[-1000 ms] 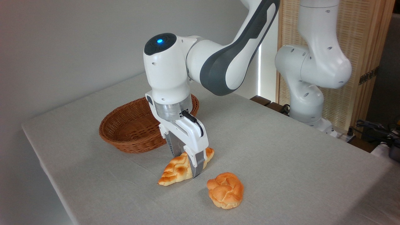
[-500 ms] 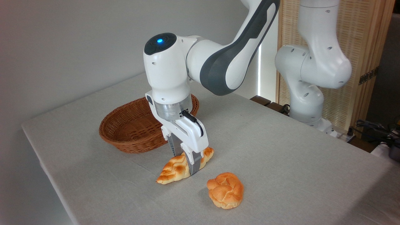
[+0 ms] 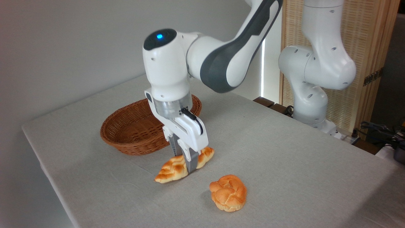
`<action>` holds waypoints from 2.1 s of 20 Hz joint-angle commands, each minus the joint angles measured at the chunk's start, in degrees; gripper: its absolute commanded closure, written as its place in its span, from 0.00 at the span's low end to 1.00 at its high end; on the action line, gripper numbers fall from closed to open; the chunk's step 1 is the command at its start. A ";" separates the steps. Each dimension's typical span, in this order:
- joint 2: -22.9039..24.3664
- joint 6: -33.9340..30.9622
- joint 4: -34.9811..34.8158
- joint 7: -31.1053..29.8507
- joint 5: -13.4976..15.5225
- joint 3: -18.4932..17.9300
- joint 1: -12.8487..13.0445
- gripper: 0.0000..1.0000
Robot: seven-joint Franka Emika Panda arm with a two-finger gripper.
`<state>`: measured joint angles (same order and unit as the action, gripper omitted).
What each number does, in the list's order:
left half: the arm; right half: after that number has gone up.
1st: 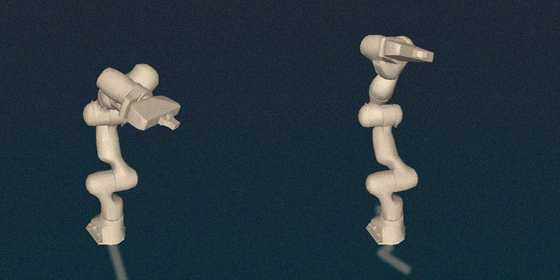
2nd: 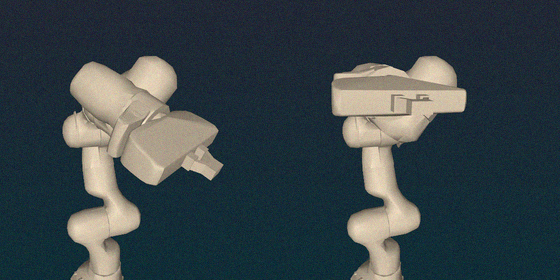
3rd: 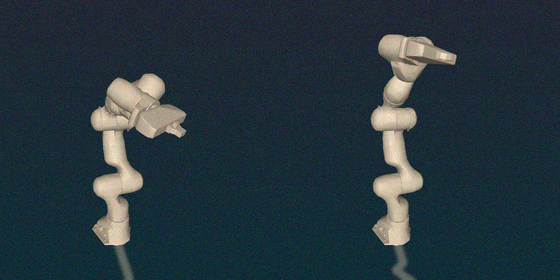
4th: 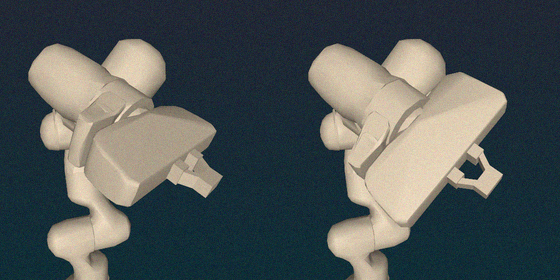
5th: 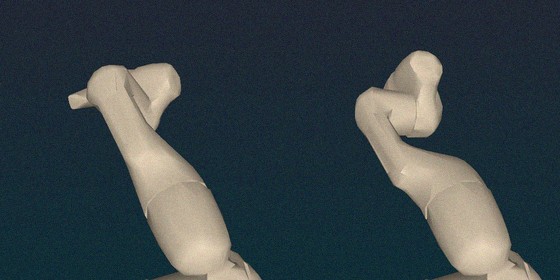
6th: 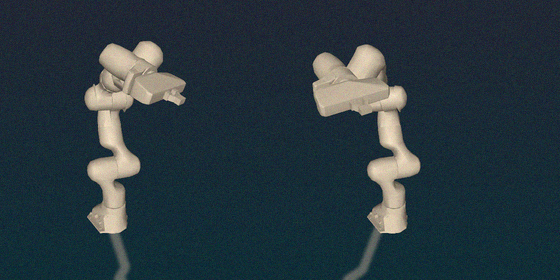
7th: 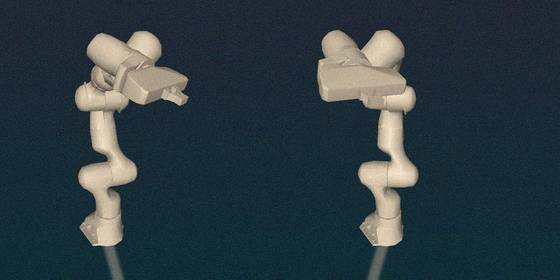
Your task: Put bread into the basket
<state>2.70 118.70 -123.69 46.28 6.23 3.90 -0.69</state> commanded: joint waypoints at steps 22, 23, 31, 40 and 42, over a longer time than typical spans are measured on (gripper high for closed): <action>-10.26 -8.13 19.81 -17.63 4.05 19.31 0.16 0.00; -10.26 -8.22 19.81 -17.63 4.05 19.31 0.16 0.00; -2.81 -13.21 20.95 -15.62 -2.00 15.01 -0.90 0.00; -0.77 -30.11 32.29 4.61 -1.93 2.70 -3.44 0.00; -0.42 -30.19 32.29 4.52 -1.84 1.73 -3.36 0.00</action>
<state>2.43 90.13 -92.71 50.14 4.00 7.26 -4.57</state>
